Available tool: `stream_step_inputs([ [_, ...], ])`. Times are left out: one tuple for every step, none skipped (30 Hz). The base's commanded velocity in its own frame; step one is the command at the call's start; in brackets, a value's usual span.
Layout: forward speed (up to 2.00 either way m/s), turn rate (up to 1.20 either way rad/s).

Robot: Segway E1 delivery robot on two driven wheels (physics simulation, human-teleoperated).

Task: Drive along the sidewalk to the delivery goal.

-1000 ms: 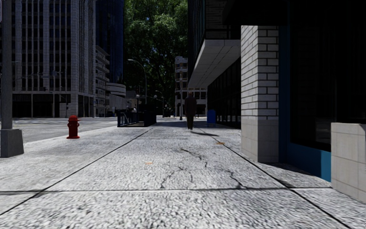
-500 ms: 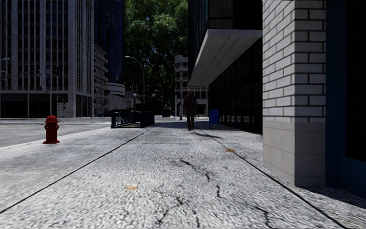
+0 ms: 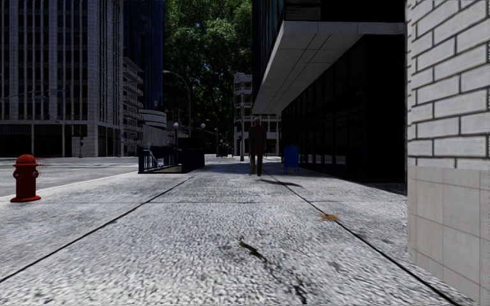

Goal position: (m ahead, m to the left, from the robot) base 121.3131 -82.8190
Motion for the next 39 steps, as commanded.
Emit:
stream_step_inputs([
  [2.00,0.00],
  [2.00,0.00],
  [2.00,0.00],
  [2.00,0.00],
  [2.00,0.00],
  [2.00,0.00],
  [2.00,0.00],
  [2.00,0.00],
  [2.00,0.00],
  [2.00,0.00],
  [2.00,0.00],
  [2.00,0.00],
  [2.00,0.00],
  [2.00,0.00],
  [2.00,0.00],
  [2.00,0.00],
  [2.00,0.00],
  [2.00,0.00],
  [2.00,0.00],
  [2.00,0.00],
  [2.00,0.00],
  [2.00,0.00],
  [2.00,0.00],
  [2.00,0.00],
  [2.00,0.00],
  [2.00,0.00],
  [2.00,0.00],
  [2.00,0.00],
  [2.00,0.00],
  [2.00,0.00],
  [2.00,0.00],
  [2.00,0.00],
  [2.00,0.00],
  [2.00,0.00],
  [2.00,0.00],
  [2.00,0.00],
  [2.00,0.00],
  [2.00,0.00],
  [2.00,0.00],
])
